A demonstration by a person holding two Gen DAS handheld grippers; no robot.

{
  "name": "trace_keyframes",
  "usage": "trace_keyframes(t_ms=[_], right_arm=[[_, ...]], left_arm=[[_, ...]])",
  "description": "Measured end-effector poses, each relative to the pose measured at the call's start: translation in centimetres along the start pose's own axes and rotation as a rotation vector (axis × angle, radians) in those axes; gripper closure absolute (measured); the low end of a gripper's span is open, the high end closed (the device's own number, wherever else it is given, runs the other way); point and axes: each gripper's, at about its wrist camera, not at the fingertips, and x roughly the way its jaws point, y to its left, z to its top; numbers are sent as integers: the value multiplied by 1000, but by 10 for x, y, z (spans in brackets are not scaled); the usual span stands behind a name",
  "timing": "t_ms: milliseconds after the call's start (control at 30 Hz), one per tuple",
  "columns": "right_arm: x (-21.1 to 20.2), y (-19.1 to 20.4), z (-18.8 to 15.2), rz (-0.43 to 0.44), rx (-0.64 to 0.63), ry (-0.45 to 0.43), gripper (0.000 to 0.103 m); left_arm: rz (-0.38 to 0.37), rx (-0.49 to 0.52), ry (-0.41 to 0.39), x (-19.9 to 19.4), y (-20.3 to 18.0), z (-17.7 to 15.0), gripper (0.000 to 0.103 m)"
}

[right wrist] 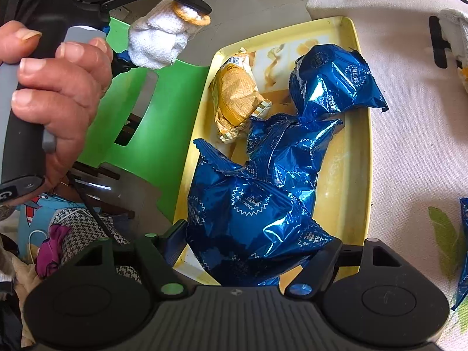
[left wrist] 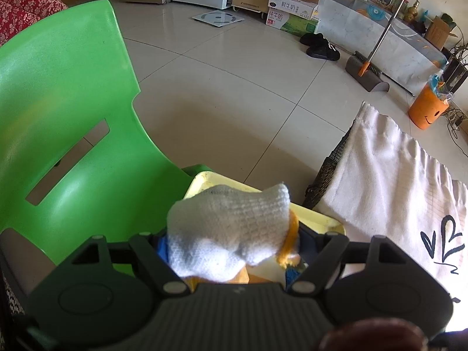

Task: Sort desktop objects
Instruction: 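Open both tools to drop the white glove and blue pack onto the tray, then move both tools back over the remaining pile on the mat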

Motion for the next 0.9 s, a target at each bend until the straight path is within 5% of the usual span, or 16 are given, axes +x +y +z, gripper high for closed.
trace_keyframes(t_ms=[233,633,900], right_arm=[[-14,-2,6,25,5,-48,21],[-55,-11,22,47,-14,-139,18],[-82,-22,31,-31,-19,-215,18]], left_arm=[[41,-4,-40,-8,-3,0,1],[-23,13,-117,-44,-26,-1,1],[-45,66,-156,-63,-47,-12,1]])
